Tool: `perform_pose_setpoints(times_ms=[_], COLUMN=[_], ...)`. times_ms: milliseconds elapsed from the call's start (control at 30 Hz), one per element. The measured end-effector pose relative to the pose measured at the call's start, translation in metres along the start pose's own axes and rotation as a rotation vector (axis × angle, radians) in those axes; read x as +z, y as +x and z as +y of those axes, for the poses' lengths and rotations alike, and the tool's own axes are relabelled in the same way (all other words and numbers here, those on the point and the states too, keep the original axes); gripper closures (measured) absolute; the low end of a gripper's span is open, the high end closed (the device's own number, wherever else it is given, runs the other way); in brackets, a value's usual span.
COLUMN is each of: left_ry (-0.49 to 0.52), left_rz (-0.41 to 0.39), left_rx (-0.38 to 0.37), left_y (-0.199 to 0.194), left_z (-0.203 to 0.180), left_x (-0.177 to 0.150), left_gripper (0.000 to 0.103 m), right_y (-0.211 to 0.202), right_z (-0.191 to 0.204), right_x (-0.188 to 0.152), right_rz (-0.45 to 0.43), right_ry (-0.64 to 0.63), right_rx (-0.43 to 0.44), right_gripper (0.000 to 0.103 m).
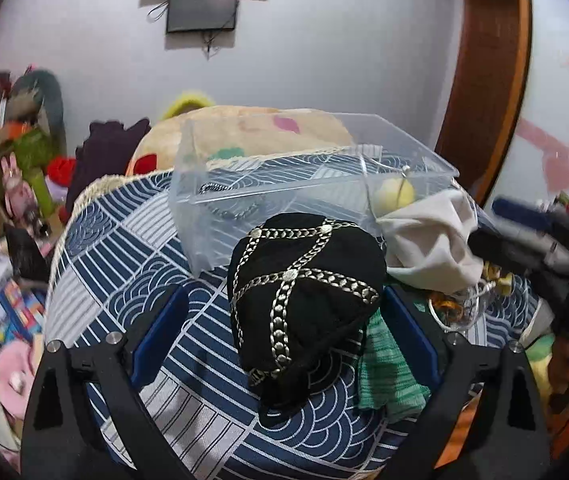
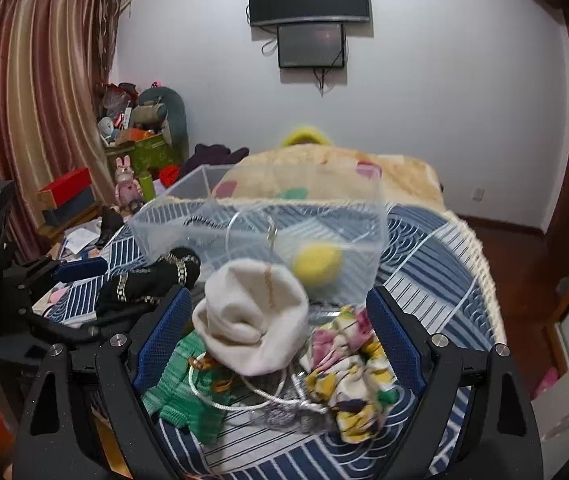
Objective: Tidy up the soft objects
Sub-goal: 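Grasp the black chain-trim hat with the left tool while the right tool grasps the white cloth, then lift the hat into the clear box with the left tool while the right tool drops the white cloth in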
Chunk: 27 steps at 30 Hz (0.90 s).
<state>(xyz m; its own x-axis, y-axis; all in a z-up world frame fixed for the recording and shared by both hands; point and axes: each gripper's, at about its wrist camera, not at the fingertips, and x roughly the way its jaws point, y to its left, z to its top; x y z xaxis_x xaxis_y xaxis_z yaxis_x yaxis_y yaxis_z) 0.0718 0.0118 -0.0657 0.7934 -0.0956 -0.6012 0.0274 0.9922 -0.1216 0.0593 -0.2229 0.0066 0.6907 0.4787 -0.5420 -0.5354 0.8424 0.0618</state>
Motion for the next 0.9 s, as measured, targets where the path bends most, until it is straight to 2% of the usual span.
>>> perform_pose_setpoints(times_ms=[67, 133, 233, 300, 433, 500, 567, 600, 700, 733, 900], left_ry=[-0.049, -0.069, -0.082, -0.077, -0.081, -0.079, -0.073, -0.07, -0.069, -0.067, -0.049], left_rz=[-0.014, -0.02, -0.021, -0.03, -0.019, 0.007, 0.025, 0.029, 0.01, 0.002, -0.034], left_rx=[-0.023, -0.042, -0.067, -0.058, -0.06, -0.054, -0.039, -0.03, -0.016, -0.013, -0.007], left_y=[-0.002, -0.003, -0.005, -0.007, -0.002, 0.006, 0.012, 0.015, 0.012, 0.009, -0.007], left_z=[0.009, 0.014, 0.017, 0.015, 0.016, 0.016, 0.015, 0.014, 0.013, 0.013, 0.011], left_x=[0.002, 0.004, 0.006, 0.007, 0.007, 0.005, 0.002, 0.001, 0.0, 0.0, 0.002], left_gripper=[0.007, 0.017, 0.024, 0.027, 0.045, 0.048, 0.055, 0.059, 0.068, 0.074, 0.082], right_y=[0.003, 0.008, 0.013, 0.015, 0.021, 0.024, 0.024, 0.023, 0.02, 0.019, 0.012], right_z=[0.002, 0.006, 0.01, 0.013, 0.016, 0.015, 0.013, 0.014, 0.013, 0.012, 0.008], right_x=[-0.005, -0.008, -0.014, -0.016, -0.017, -0.018, -0.017, -0.017, -0.017, -0.017, -0.014], right_rz=[0.013, 0.025, 0.039, 0.044, 0.063, 0.071, 0.072, 0.071, 0.064, 0.062, 0.042], right_ry=[0.0, -0.01, -0.02, -0.029, -0.043, -0.042, -0.039, -0.039, -0.036, -0.034, -0.018], right_rx=[0.01, 0.016, 0.029, 0.034, 0.031, 0.033, 0.033, 0.032, 0.032, 0.034, 0.044], right_gripper=[0.015, 0.016, 0.017, 0.025, 0.04, 0.048, 0.053, 0.06, 0.07, 0.072, 0.078])
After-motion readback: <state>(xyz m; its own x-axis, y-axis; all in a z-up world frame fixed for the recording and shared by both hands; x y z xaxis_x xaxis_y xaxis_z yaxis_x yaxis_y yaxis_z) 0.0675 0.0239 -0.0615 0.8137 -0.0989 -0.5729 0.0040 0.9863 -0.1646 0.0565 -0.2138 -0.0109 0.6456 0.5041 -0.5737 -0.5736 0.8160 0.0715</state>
